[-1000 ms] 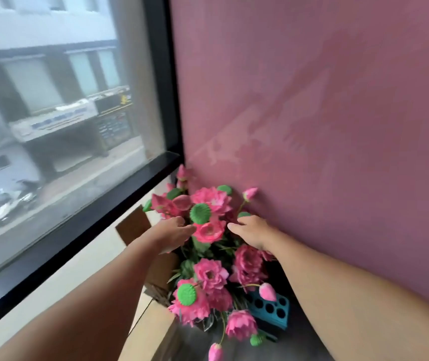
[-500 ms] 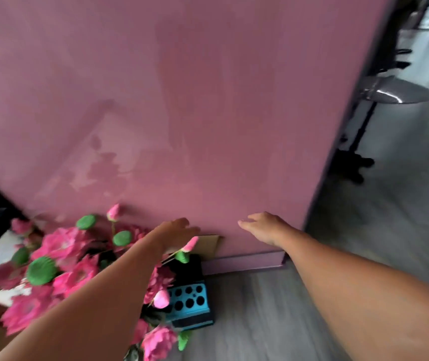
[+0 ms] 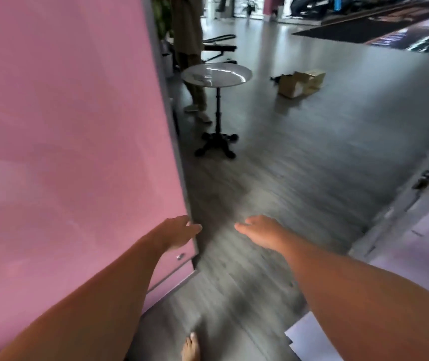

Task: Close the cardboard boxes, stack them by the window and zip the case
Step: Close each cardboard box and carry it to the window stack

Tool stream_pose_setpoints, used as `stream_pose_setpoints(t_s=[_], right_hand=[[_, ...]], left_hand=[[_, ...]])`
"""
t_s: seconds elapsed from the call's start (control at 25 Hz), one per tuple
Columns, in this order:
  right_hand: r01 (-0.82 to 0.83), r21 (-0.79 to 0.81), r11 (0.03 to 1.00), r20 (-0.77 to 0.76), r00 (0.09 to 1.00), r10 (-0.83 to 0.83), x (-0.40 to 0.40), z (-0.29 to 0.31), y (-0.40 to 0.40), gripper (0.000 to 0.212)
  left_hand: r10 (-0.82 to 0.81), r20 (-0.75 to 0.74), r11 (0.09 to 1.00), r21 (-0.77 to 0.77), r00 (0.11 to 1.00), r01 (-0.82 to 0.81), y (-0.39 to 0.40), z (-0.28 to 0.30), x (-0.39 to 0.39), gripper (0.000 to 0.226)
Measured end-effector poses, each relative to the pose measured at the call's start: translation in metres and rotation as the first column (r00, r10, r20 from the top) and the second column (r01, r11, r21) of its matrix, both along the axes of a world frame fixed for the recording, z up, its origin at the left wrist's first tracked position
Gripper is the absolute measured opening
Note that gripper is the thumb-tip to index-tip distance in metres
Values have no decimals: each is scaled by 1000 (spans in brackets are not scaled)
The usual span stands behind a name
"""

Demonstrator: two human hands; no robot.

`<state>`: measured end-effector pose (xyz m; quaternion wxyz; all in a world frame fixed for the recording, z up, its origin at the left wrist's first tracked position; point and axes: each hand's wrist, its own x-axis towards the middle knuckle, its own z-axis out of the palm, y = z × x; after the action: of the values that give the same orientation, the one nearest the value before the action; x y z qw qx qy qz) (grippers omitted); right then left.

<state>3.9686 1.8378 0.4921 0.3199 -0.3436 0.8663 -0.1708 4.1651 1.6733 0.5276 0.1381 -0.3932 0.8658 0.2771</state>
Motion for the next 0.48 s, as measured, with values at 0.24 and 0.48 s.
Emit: stream_pose_setpoints(t_s=[0.24, 0.48], right_hand=[[298, -23, 954, -14, 954, -298, -91, 8, -8, 63], [517, -82, 852, 30, 856, -517, -168, 18, -17, 64]], left_hand=[[-171, -113, 982, 54, 979, 178, -53, -11, -148, 50], [-407, -88, 908, 72, 909, 414, -93, -9, -283, 55]])
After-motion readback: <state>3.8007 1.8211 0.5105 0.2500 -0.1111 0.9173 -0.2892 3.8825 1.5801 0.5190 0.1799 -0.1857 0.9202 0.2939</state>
